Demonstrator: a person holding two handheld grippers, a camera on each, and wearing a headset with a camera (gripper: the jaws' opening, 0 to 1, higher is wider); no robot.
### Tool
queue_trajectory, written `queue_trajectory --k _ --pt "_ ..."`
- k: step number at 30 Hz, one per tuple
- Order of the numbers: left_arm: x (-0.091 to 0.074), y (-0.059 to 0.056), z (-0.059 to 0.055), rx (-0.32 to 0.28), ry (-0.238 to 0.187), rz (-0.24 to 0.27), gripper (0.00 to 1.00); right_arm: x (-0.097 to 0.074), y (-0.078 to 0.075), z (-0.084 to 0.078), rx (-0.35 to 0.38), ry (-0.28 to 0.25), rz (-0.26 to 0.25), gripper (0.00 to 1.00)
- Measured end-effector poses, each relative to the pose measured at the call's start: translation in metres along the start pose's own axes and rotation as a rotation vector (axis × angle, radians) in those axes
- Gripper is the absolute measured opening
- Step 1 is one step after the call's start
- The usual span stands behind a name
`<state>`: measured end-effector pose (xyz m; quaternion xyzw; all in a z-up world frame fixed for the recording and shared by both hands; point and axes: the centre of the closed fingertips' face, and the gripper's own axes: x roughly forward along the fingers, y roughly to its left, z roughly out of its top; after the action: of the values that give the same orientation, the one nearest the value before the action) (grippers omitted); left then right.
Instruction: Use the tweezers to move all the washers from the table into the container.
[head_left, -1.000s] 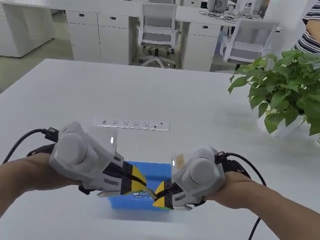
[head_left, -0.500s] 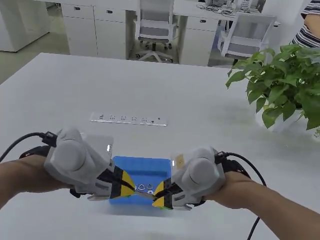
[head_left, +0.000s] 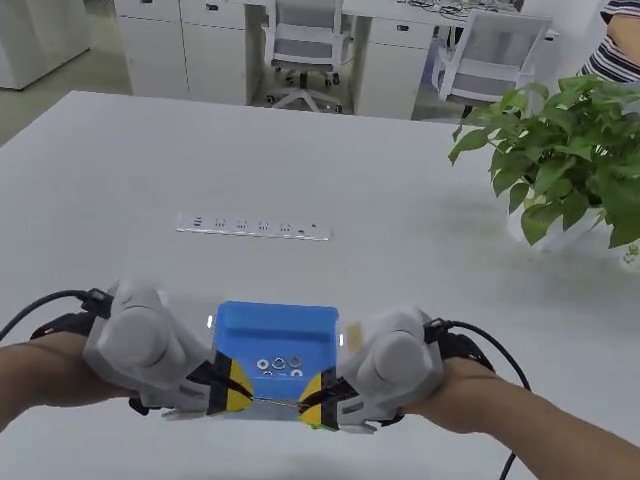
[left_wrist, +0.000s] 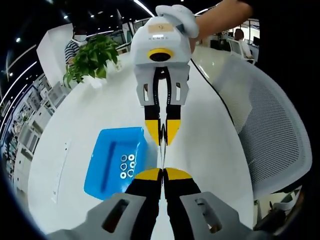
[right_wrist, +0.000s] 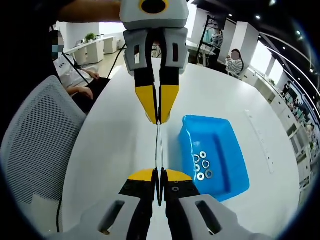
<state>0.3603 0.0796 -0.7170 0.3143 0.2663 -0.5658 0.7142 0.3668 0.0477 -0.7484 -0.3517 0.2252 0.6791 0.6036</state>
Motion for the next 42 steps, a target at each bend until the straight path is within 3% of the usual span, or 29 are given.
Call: queue_trajectory --k 17,29,42 --pt "0.024 -0.011 -0.034 -0.018 0.072 -0.018 0.06 0.028 0.009 -0.014 -0.013 0.016 0.004 0.08" --pt "0.037 -0.015 -0.048 -0.054 0.085 -0.040 0.06 0.041 0.014 -0.026 0.013 0.033 0.026 0.09" --pt "0.046 -0.019 -0.061 -0.066 0.115 -0.068 0.06 0.049 0.016 -0.029 0.014 0.038 0.050 0.10"
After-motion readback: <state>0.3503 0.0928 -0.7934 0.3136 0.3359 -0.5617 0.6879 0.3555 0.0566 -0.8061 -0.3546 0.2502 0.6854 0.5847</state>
